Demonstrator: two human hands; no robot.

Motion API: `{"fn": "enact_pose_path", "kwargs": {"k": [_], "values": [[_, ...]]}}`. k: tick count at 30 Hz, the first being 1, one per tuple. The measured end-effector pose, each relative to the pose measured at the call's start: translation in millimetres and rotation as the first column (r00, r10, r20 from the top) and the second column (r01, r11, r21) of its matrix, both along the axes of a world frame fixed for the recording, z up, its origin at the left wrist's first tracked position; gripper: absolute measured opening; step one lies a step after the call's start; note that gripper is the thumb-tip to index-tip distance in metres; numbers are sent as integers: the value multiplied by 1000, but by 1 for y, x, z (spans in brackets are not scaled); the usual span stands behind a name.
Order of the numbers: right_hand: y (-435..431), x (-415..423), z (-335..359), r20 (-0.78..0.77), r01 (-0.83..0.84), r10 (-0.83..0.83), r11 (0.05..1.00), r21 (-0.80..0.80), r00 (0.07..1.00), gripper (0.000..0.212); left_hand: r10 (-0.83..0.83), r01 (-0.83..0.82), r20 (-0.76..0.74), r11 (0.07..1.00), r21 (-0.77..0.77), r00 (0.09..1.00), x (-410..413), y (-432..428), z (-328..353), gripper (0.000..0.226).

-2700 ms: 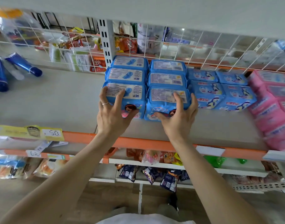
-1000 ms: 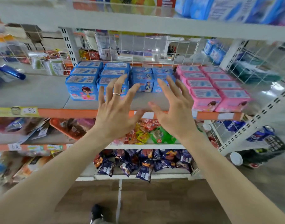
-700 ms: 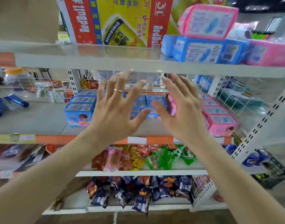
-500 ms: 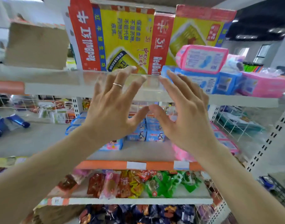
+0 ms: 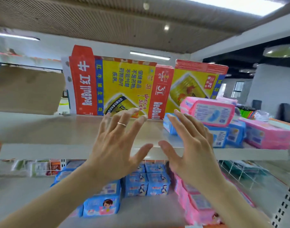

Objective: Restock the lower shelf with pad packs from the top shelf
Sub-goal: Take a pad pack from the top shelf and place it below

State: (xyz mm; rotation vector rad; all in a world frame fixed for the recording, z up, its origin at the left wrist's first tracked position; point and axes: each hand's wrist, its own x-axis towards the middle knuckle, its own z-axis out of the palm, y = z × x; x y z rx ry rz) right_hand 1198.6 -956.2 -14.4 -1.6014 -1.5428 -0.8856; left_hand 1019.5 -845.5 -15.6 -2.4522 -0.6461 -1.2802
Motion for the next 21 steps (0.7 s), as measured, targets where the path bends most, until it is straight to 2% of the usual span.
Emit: {"fn": "enact_pose_path", "kwargs": {"k": [6,14,17,21], "values": [[8,21,2,-3,142,-142,989,-33,990,64,-113,113,17,993,-17,993,29,23,-2,62],[-23,73,2,-70,291,-296,954,-72,952,66,-253,254,12,967,-39,967,89,16,-7,62],[-35,97,14,-221,270,-278,961,-64,935,68,-261,261,4,961,-95,965,114,11,-2,65],[-37,135,33,-548,175,-154,985,-14,822,65,-301,292,32,887,-359,953,150,3,21,73]]}}
